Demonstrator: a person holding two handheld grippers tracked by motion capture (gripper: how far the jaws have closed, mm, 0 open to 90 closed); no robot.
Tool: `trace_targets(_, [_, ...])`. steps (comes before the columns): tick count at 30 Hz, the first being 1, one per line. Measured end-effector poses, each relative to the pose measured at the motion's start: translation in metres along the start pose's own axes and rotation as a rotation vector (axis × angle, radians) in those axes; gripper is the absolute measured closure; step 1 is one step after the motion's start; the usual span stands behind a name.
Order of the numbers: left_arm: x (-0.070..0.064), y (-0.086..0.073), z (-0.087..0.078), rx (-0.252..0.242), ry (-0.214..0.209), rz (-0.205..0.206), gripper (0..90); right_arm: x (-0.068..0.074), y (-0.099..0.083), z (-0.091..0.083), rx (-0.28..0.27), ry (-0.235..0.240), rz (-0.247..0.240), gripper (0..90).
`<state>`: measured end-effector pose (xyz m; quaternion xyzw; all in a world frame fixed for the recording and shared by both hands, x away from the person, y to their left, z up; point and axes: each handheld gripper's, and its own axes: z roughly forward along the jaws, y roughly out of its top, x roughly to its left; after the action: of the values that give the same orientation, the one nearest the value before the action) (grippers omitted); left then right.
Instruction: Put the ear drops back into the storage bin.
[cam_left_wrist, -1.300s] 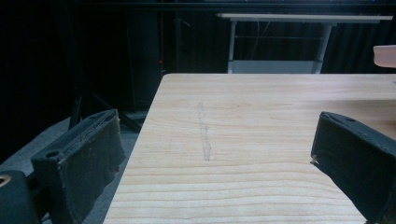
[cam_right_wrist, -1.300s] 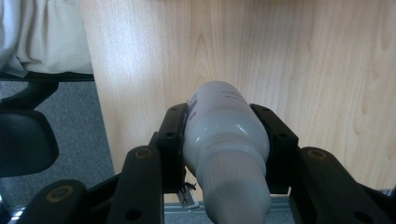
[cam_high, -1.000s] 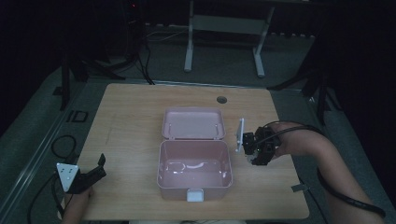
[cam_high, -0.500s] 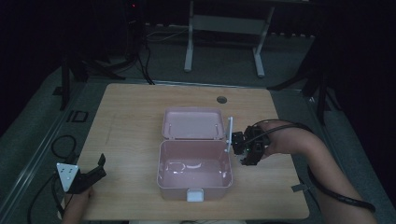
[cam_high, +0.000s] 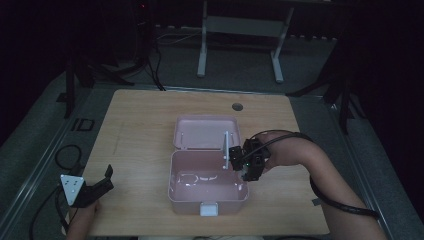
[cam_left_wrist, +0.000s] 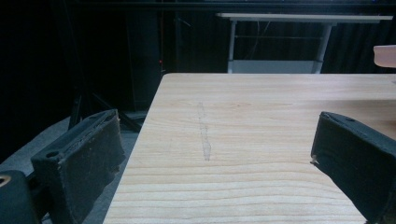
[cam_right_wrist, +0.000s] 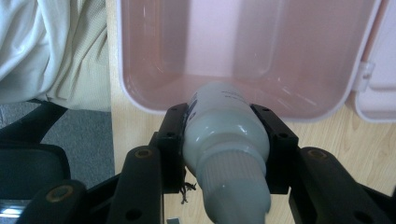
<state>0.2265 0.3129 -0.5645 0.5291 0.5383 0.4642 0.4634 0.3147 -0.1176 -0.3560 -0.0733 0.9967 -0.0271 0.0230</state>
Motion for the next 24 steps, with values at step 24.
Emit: trace_targets(24, [0.0,0.0,0.0,0.004,-0.001,0.001,2.4,0.002,0.022,0.039,0.024,0.056,-0.063,59.1])
